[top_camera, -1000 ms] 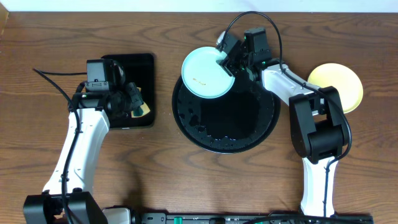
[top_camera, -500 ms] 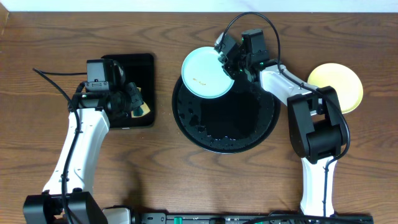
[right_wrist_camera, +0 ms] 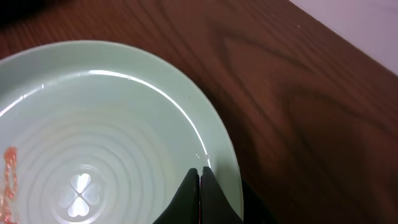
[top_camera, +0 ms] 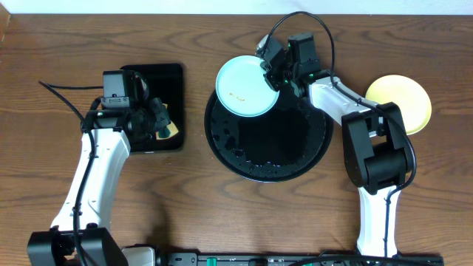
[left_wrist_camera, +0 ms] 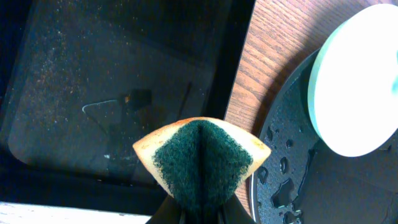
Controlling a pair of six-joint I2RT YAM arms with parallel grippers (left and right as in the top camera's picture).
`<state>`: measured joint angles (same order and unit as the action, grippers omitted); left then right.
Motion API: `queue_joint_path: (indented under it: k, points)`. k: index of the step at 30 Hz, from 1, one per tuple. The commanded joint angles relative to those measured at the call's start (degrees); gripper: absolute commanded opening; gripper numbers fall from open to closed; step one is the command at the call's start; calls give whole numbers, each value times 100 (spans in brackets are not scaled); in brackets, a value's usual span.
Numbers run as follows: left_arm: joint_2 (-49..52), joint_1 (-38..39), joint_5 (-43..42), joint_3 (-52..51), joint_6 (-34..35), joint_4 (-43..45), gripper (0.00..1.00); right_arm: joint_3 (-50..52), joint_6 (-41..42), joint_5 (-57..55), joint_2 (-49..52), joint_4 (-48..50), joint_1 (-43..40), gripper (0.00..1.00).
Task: Clean dirty plates on tray and stack at the side
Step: 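Grasp the light-green plate rim and drag it toward the front right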
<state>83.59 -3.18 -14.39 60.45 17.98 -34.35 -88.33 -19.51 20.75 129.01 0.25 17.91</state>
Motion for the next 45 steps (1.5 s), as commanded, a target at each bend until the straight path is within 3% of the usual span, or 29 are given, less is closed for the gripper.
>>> queue_joint_path:
  k: [1, 2, 6, 11, 18, 21, 27, 33, 45]
  points:
    - [26, -13, 61, -26, -74, -11, 8, -199, 470, 142, -87, -140, -118, 44]
    - [26, -13, 59, -26, -74, -11, 9, -271, 437, 286, -87, -284, -140, 54]
    - [33, -13, 61, -26, -74, -11, 9, -826, 247, 514, -74, -1143, -162, 58]
    - [37, -13, 59, -26, -72, -15, 9, -1541, 4, 365, -74, -1694, -149, 46]
    - [42, -13, 57, -26, -72, -37, 9, -1624, -271, 369, 138, -1738, -149, 47]
    - [44, -13, 57, -26, -72, -37, 9, -1624, -291, 361, 319, -1733, -131, 41]
    - [44, -13, 57, -26, -74, -144, 9, -1622, -284, 372, 597, -1606, -114, 43]
    - [44, -13, 59, -26, -74, -129, 9, -1611, -284, 367, 708, -1600, -46, 32]
    - [44, -13, 59, -26, -74, -116, 9, -1386, -286, 149, 708, -1626, 28, 27]
